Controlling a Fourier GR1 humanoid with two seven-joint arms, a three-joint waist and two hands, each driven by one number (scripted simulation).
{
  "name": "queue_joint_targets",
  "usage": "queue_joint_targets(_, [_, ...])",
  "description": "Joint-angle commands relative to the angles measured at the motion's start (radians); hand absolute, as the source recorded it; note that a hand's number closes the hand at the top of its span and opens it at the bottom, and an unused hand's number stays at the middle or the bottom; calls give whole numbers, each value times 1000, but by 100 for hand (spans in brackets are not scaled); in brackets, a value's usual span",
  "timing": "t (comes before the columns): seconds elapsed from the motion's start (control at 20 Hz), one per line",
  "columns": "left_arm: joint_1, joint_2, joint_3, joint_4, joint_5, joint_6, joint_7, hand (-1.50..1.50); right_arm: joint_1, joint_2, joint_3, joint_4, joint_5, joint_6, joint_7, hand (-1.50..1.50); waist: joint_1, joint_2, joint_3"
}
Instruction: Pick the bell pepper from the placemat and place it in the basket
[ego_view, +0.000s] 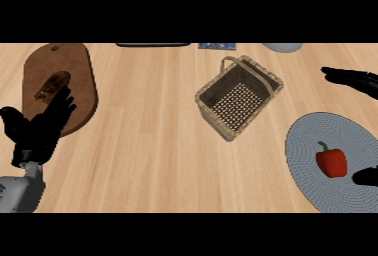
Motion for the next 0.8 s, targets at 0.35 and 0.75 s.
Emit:
queue_joint_targets(0.35, [-15, 3, 3, -50, -7, -5, 67, 0, -169, -300, -96, 109, -105, 352, 277, -150, 23, 4, 3])
queue_joint_targets(0.75, [8, 2, 41, 6, -7, -55, 10, 0, -51, -348, -236, 244, -168, 583, 78, -150, 3, 3, 5])
